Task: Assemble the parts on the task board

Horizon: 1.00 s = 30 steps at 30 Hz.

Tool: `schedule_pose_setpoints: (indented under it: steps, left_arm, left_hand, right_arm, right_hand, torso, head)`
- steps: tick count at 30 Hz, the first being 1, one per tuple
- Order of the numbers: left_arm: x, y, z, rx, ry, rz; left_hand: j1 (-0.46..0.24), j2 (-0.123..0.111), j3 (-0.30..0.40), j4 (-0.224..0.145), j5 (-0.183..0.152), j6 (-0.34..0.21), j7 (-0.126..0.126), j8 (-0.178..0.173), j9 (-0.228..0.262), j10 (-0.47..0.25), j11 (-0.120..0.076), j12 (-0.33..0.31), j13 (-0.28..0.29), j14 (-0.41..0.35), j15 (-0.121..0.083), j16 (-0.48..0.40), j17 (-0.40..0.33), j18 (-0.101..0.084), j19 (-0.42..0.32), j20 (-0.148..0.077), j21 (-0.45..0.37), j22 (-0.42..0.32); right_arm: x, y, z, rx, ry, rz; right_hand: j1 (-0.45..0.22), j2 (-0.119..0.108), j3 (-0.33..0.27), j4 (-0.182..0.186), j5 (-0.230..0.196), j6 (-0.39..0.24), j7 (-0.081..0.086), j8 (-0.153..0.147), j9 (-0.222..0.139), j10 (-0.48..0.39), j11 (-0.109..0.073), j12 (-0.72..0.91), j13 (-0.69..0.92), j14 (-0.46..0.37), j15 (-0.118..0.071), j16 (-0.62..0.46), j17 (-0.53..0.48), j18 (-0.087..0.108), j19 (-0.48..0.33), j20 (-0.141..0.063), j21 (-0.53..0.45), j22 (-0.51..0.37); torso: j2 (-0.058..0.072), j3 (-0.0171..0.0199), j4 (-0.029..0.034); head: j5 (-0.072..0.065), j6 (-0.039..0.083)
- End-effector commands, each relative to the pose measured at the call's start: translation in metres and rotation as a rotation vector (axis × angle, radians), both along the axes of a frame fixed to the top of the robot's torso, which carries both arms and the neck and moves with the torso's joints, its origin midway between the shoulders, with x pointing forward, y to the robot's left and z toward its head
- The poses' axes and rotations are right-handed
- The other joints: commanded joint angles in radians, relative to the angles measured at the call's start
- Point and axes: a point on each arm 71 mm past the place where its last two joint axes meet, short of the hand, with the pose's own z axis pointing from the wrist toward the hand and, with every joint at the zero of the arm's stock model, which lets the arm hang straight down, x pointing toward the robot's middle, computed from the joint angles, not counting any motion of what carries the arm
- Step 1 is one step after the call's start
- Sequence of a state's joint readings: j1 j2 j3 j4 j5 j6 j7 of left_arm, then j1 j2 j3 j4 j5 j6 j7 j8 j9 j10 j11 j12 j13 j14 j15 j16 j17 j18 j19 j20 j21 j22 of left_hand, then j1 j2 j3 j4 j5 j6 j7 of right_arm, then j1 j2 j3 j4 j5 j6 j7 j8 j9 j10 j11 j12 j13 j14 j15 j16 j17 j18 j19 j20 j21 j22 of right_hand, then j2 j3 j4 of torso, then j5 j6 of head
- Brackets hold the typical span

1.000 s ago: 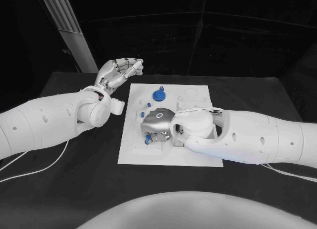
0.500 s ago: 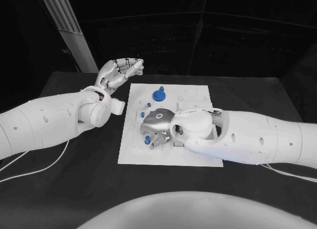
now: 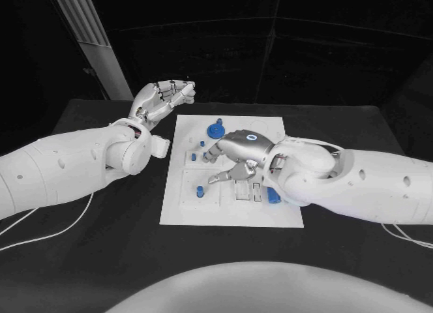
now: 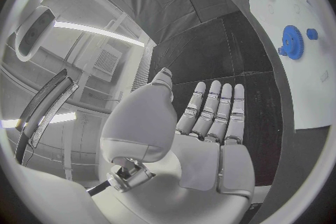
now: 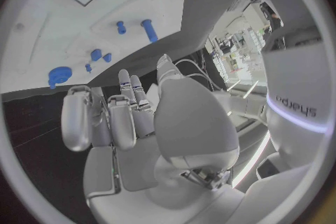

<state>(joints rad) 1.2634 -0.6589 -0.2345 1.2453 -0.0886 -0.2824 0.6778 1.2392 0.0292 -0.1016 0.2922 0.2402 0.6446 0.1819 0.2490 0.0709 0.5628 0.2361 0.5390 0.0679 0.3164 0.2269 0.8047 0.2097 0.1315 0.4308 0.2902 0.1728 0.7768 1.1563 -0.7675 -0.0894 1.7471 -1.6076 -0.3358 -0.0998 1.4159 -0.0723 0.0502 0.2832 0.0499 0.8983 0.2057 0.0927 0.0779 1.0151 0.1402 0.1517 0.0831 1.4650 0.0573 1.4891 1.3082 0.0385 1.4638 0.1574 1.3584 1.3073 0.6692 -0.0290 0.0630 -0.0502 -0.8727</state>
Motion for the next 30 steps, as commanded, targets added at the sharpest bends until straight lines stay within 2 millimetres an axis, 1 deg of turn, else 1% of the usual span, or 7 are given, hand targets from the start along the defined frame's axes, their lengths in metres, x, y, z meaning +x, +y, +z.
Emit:
schedule_pose_setpoints:
  steps: [1,8,15,16,20,22,30]
  left_arm:
    - [-0.003,-0.002,0.010,-0.063,-0.136,-0.027]
    - [-0.001,-0.004,0.009,-0.061,-0.133,-0.028]
    - [-0.001,-0.006,0.008,-0.061,-0.131,-0.031]
    - [-0.001,-0.006,0.008,-0.061,-0.130,-0.031]
    - [0.000,-0.007,0.008,-0.060,-0.129,-0.031]
    - [0.000,-0.007,0.007,-0.061,-0.129,-0.032]
    - [-0.001,-0.007,0.007,-0.061,-0.126,-0.033]
  left_hand:
    - [0.001,0.011,-0.007,0.000,0.006,-0.008,0.089,0.004,-0.002,-0.008,-0.001,0.006,-0.001,-0.004,0.000,0.004,-0.002,-0.016,0.002,0.000,-0.004,-0.002]
    - [0.001,0.012,-0.008,0.000,0.006,-0.009,0.089,0.005,-0.002,-0.010,-0.001,0.007,-0.001,-0.005,0.001,0.005,-0.003,-0.016,0.002,0.000,-0.004,-0.002]
    - [0.001,0.012,-0.008,0.000,0.006,-0.010,0.090,0.005,-0.002,-0.011,-0.001,0.007,-0.001,-0.006,0.001,0.005,-0.004,-0.016,0.002,0.000,-0.004,-0.002]
    - [0.001,0.012,-0.008,0.000,0.006,-0.010,0.090,0.005,-0.002,-0.011,-0.001,0.007,-0.001,-0.006,0.001,0.005,-0.004,-0.016,0.002,0.000,-0.004,-0.002]
    - [0.000,0.012,-0.009,0.000,0.006,-0.011,0.090,0.005,-0.002,-0.011,0.000,0.007,-0.002,-0.006,0.001,0.006,-0.005,-0.016,0.002,0.000,-0.005,-0.002]
    - [0.000,0.012,-0.009,0.000,0.006,-0.011,0.090,0.005,-0.002,-0.011,0.000,0.007,-0.002,-0.006,0.001,0.006,-0.005,-0.016,0.002,0.000,-0.005,-0.002]
    - [0.000,0.013,-0.009,0.000,0.006,-0.011,0.090,0.005,-0.002,-0.012,0.000,0.007,-0.002,-0.007,0.001,0.006,-0.005,-0.016,0.002,0.000,-0.005,-0.002]
  right_arm:
    - [0.008,-0.023,0.015,0.295,0.174,-0.151]
    - [0.009,-0.080,0.020,0.280,0.298,-0.324]
    - [0.004,-0.115,0.011,0.166,0.412,-0.453]
    - [0.003,-0.120,0.009,0.148,0.426,-0.474]
    - [0.004,-0.133,0.005,0.086,0.437,-0.541]
    - [0.002,-0.138,0.001,0.052,0.423,-0.566]
    - [-0.007,-0.147,-0.012,-0.036,0.421,-0.637]
  right_hand:
    - [-0.003,0.022,0.003,0.003,-0.001,0.006,-0.007,0.009,0.001,0.061,-0.013,0.041,0.015,0.053,-0.010,-0.002,-0.007,0.017,0.004,-0.003,-0.005,0.169]
    - [-0.075,0.063,-0.077,-0.001,0.001,-0.016,-0.043,0.038,0.005,0.164,-0.053,0.267,0.157,0.045,-0.054,-0.023,-0.058,0.021,-0.006,-0.042,-0.031,0.157]
    - [-0.209,0.078,-0.236,-0.006,0.002,-0.130,-0.048,0.096,0.014,-0.023,-0.053,0.813,0.637,-0.005,-0.047,-0.054,-0.127,0.055,-0.107,-0.044,-0.205,0.087]
    - [-0.226,0.078,-0.258,-0.008,0.005,-0.152,-0.053,0.126,0.022,-0.037,-0.033,1.031,0.850,-0.016,-0.041,-0.044,-0.113,0.064,-0.136,-0.044,-0.240,0.075]
    - [-0.296,0.062,-0.251,-0.002,0.002,-0.169,-0.049,0.188,0.041,0.340,-0.056,1.366,1.326,0.014,-0.028,0.016,0.041,0.081,-0.195,-0.042,-0.325,0.048]
    - [-0.309,0.032,-0.243,0.011,0.004,-0.128,-0.047,0.234,0.057,0.556,-0.053,1.419,1.488,0.073,-0.031,0.062,0.187,0.066,-0.171,-0.031,-0.279,0.070]
    - [-0.359,-0.023,-0.167,0.012,0.091,-0.010,-0.066,0.392,0.110,0.556,-0.064,1.419,1.488,0.106,-0.037,0.082,0.263,-0.020,0.068,-0.027,0.140,0.239]
  torso:
    - [-0.001,-0.0009,-0.0013]
    - [-0.002,-0.0030,-0.0035]
    - [-0.004,-0.0043,-0.0030]
    - [-0.004,-0.0040,-0.0046]
    - [-0.003,-0.0041,-0.0043]
    - [-0.003,-0.0040,-0.0034]
    - [-0.001,-0.0030,-0.0051]
  head:
    - [-0.023,0.000]
    - [-0.069,0.000]
    - [-0.099,0.000]
    - [-0.101,0.000]
    - [-0.117,0.000]
    - [-0.125,0.000]
    - [-0.133,0.000]
